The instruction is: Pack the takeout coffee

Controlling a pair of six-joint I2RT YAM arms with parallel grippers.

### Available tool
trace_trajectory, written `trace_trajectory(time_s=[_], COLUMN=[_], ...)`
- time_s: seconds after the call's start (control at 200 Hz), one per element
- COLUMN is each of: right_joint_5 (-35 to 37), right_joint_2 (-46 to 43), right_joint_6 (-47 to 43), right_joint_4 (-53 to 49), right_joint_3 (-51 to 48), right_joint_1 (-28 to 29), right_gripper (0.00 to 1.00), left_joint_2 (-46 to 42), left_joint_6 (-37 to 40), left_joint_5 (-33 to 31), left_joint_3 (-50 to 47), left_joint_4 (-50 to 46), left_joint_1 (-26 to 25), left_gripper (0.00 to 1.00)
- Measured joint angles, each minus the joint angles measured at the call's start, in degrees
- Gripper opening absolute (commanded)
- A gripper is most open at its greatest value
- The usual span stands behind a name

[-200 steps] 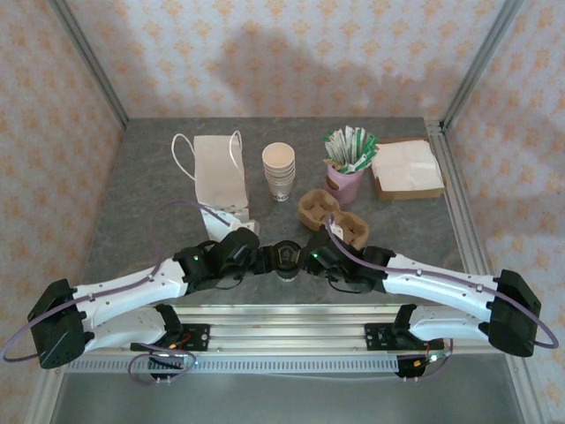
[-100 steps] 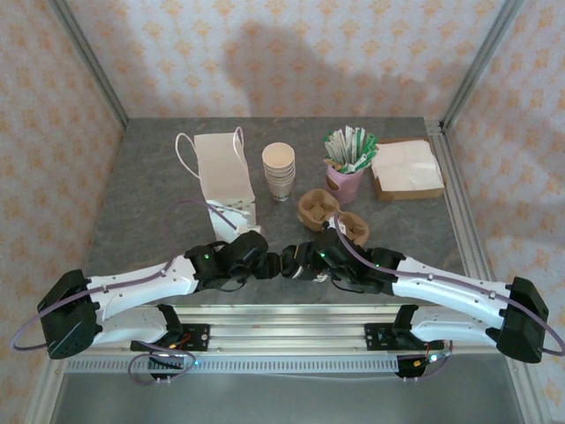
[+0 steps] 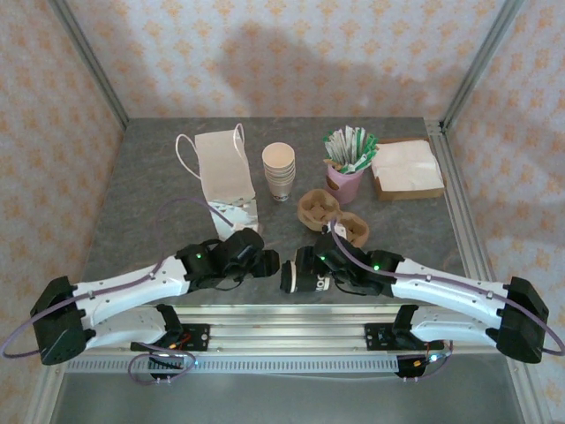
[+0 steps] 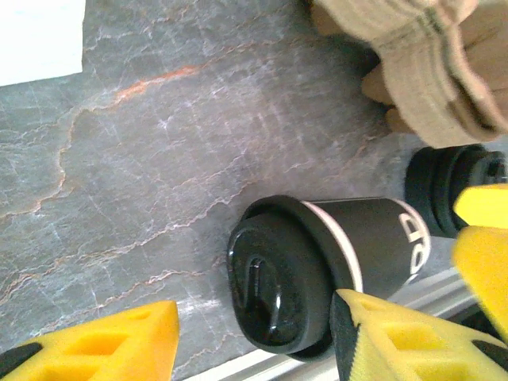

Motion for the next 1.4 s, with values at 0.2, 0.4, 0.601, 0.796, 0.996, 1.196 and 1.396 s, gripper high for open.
trace_trajectory(time_s=[0.2, 0.4, 0.601, 0.796, 0.996, 1.196, 1.396], right_joint_5=[-4.0, -9.4, -11.4, -15.5, -15.2, -13.0, -10.2], right_joint_2=[0.0, 2.6, 5.0, 5.3, 11.0, 13.7, 14.4], right_joint_6=[-15.0, -37.2, -64.1, -76.4, -82.6, -86.2, -87.3], right_joint_4=[-3.4, -10.9, -18.8, -20.9, -17.7, -10.6, -3.0], right_joint_3=[3.5, 8.9, 11.8, 8.9, 4.1, 0.7, -1.2], right_joint_1=[0.0, 0.4, 0.9, 2.8, 4.5, 4.8, 4.8], right_gripper=[0.83, 0.88, 0.99, 0.99, 0.99, 1.00, 0.90], left_joint_2=[-5.8, -12.1, -15.9, -18.4, -21.2, -21.5, -21.5], left_joint_6=[0.0, -0.1, -0.2, -0.3, -1.2, -1.7, -1.8], left_joint_5=[-1.0, -2.2, -3.1, -4.3, -4.8, -5.7, -5.7], left_joint_3=[0.5, 0.4, -0.9, -2.7, -4.8, -5.0, -5.0], left_joint_4=[-2.6, -4.9, -6.2, -7.3, -7.5, -7.8, -7.8], left_joint_1=[0.0, 0.0, 0.0, 0.0, 0.0, 0.0, 0.0], left_gripper=[0.56, 0.57, 0.57, 0.57, 0.58, 0.58, 0.58])
